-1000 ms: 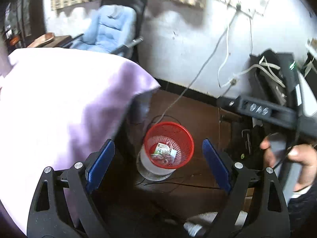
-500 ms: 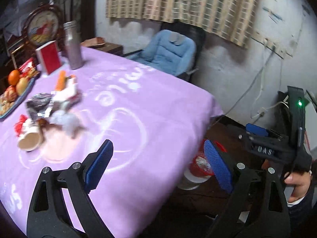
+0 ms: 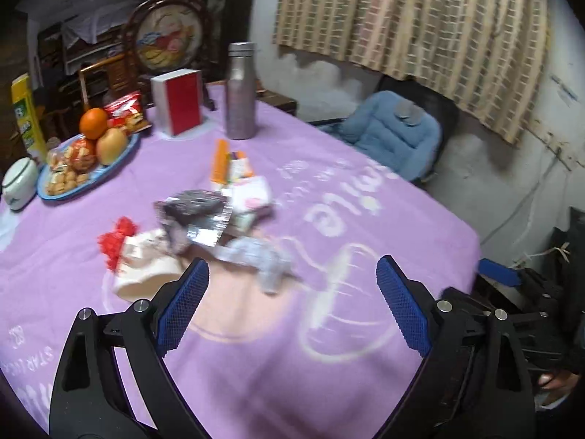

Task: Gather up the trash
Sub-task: 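Move both open tools back over the table toward the remaining trash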

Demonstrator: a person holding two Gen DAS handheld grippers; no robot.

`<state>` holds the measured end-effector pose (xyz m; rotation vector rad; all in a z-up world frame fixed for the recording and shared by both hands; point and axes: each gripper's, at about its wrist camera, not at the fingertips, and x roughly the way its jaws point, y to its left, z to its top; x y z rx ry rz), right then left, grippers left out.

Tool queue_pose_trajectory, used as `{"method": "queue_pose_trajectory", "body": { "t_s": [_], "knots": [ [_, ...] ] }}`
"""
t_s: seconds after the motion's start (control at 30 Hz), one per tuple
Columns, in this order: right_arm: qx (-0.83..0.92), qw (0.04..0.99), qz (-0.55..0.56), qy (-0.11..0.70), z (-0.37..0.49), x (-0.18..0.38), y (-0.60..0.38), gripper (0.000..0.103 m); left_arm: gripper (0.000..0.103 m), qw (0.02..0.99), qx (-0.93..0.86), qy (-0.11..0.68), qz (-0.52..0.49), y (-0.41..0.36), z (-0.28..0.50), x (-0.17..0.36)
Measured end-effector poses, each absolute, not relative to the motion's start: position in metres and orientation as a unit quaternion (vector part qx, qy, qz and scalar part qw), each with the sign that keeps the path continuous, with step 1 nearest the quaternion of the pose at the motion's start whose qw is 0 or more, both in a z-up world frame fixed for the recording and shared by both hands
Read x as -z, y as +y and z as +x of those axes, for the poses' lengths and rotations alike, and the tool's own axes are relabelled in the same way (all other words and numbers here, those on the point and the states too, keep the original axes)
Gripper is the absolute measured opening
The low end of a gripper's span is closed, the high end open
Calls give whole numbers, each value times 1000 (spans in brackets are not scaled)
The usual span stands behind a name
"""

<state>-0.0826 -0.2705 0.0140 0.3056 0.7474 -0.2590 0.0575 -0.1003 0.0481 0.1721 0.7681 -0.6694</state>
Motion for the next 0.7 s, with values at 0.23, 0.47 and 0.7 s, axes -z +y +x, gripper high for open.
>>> {"method": "queue_pose_trajectory", "body": {
  "t_s": [0.23, 0.47, 0.7],
  "knots": [
    [108, 901, 140, 396, -31, 4, -248, 91, 90, 867, 278, 411, 38, -70, 104, -14],
    [67, 899, 138, 410, 9, 17, -217, 91, 90, 869, 264, 418, 4, -50, 116, -10],
    [56, 896, 107, 428, 30, 25, -195, 91, 90, 874, 227, 431, -1, -31, 138, -4]
  ]
}}
